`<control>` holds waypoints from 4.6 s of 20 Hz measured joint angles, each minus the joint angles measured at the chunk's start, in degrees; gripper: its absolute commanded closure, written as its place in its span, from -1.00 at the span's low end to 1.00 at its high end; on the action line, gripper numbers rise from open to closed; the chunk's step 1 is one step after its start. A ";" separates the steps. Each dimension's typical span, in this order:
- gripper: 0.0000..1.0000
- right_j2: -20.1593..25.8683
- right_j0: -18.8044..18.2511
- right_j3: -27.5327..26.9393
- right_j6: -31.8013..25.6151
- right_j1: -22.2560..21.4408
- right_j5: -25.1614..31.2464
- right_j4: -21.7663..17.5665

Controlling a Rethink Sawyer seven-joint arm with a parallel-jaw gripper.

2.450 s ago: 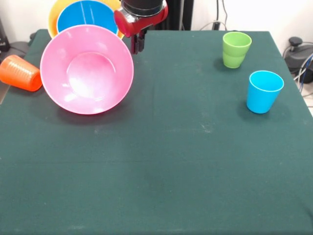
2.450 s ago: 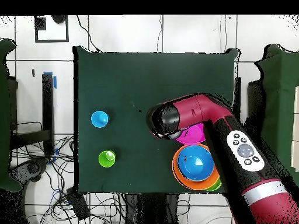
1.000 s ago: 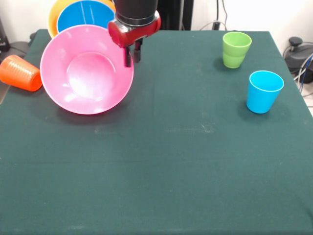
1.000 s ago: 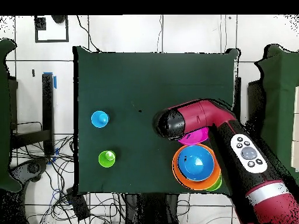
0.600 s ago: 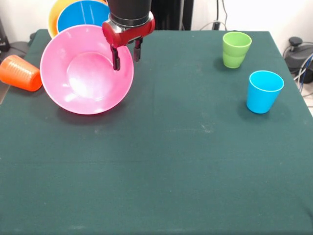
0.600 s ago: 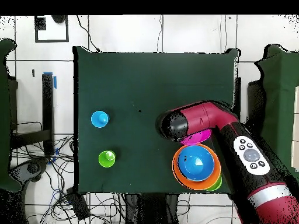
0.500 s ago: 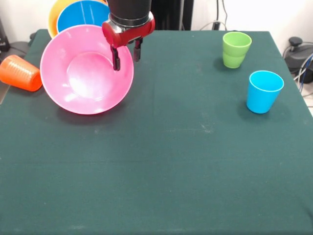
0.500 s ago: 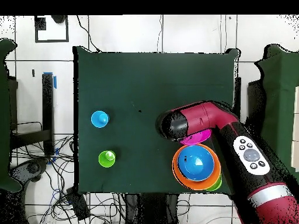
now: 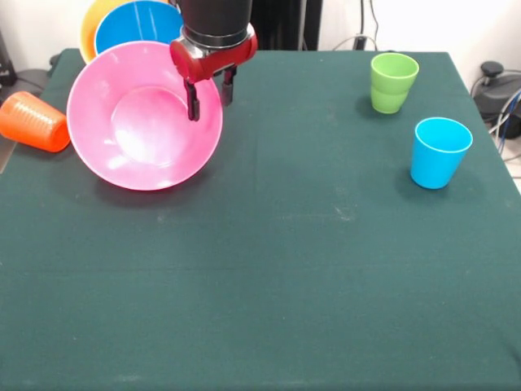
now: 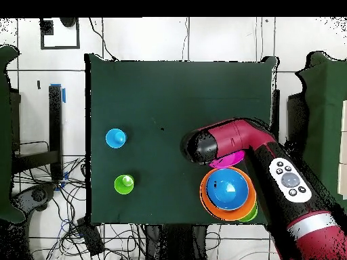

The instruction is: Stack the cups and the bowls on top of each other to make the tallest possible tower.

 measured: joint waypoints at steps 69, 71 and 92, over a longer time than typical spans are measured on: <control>1.00 16.60 -25.82 20.27 0.00 -16.16 12.68 24.60; 1.00 17.83 -26.51 21.98 0.00 -17.49 11.59 24.63; 1.00 22.10 -34.19 34.18 0.00 -27.02 0.34 27.15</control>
